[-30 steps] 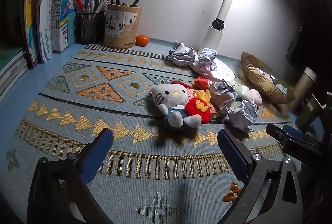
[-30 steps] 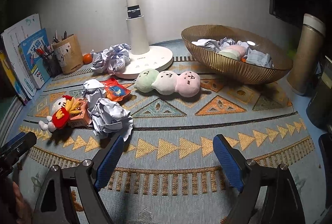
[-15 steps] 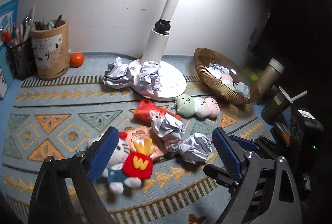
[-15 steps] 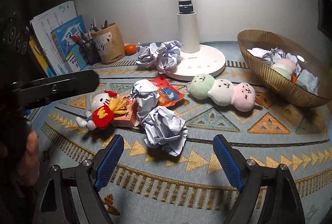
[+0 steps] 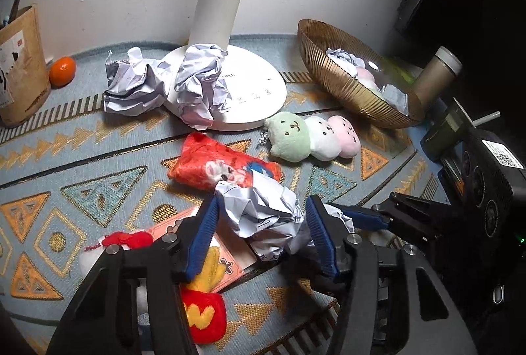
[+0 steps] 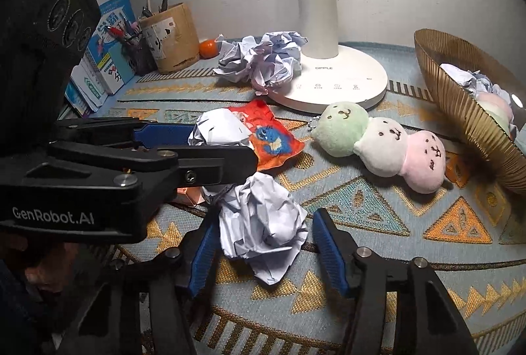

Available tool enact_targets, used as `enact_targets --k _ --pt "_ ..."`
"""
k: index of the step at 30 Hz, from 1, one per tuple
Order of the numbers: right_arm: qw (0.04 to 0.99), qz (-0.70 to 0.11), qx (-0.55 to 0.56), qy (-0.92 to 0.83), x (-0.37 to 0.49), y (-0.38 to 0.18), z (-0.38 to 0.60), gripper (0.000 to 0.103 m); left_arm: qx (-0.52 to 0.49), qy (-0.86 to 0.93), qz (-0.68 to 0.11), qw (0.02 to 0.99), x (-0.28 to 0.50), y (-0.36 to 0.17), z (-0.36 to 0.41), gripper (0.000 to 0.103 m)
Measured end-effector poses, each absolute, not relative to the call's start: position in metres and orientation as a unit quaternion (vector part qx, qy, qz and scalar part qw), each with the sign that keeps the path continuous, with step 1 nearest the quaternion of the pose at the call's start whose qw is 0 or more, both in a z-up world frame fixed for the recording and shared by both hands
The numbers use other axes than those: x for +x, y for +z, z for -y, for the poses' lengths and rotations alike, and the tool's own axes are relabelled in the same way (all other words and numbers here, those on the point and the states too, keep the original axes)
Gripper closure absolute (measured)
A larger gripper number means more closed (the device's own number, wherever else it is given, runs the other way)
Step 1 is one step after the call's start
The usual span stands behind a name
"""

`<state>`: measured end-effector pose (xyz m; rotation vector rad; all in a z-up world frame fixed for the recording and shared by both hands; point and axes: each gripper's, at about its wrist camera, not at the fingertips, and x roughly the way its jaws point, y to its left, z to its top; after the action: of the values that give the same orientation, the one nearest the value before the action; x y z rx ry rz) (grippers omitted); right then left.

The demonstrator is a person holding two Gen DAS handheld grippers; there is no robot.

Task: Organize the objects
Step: 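Grasp a white paper ball with the left tool while the right tool grasps another paper ball, then carry both paper balls up over the amber bowl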

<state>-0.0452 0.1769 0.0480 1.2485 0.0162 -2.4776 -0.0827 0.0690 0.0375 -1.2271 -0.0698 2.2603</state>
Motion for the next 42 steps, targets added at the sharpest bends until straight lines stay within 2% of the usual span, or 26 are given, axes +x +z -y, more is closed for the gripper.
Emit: enact_targets --k 2,10,14,21,22,24,25,26,31,36,37,39,41,42 --pt "0.179 -0.005 0.438 -0.881 -0.040 0.051 -0.181 0.059 -0.456 0.845 0.029 0.278 -0.082 0.038 -0.067 0.060" --pt "0.139 0.037 0.401 -0.905 -0.003 0.081 -0.229 0.060 -0.417 0.856 0.094 0.290 -0.050 0.065 -0.044 0.061" --pt "0.083 0.011 0.393 -0.916 0.019 0.091 -0.255 0.059 -0.389 0.850 0.130 0.331 -0.022 0.082 -0.044 0.061" --pt "0.055 0.017 0.434 -0.899 0.034 0.067 -0.286 0.059 -0.421 0.837 0.114 0.330 0.002 0.031 -0.087 0.061" --pt "0.060 0.025 0.437 -0.897 0.036 0.065 -0.288 0.057 -0.421 0.840 0.104 0.326 0.004 0.026 -0.091 0.061" --pt "0.057 0.036 0.436 -0.897 0.041 0.065 -0.293 0.040 -0.414 0.846 0.089 0.323 0.009 0.022 -0.097 0.061" --pt "0.053 0.039 0.432 -0.900 0.043 0.065 -0.294 0.027 -0.411 0.847 0.088 0.326 0.011 0.022 -0.097 0.061" --pt "0.056 0.044 0.428 -0.901 0.046 0.067 -0.296 0.022 -0.410 0.848 0.086 0.326 0.012 0.022 -0.098 0.061" --pt "0.061 0.054 0.433 -0.898 0.050 0.069 -0.295 0.022 -0.409 0.845 0.100 0.329 0.011 0.020 -0.091 0.061" --pt "0.061 0.046 0.442 -0.894 0.055 0.064 -0.287 0.022 -0.403 0.851 0.077 0.328 0.016 0.022 -0.098 0.061" --pt "0.052 0.042 0.440 -0.895 0.056 0.064 -0.286 0.023 -0.403 0.851 0.073 0.328 0.017 0.022 -0.099 0.061" --pt "0.036 0.034 0.442 -0.896 0.056 0.064 -0.283 0.035 -0.403 0.852 0.068 0.328 0.017 0.022 -0.101 0.061" --pt "0.028 0.021 0.457 -0.889 0.051 0.061 -0.279 0.054 -0.403 0.852 0.067 0.327 0.017 0.022 -0.101 0.061" --pt "0.022 0.013 0.459 -0.888 0.049 0.060 -0.278 0.058 -0.403 0.852 0.067 0.326 0.017 0.022 -0.101 0.061"
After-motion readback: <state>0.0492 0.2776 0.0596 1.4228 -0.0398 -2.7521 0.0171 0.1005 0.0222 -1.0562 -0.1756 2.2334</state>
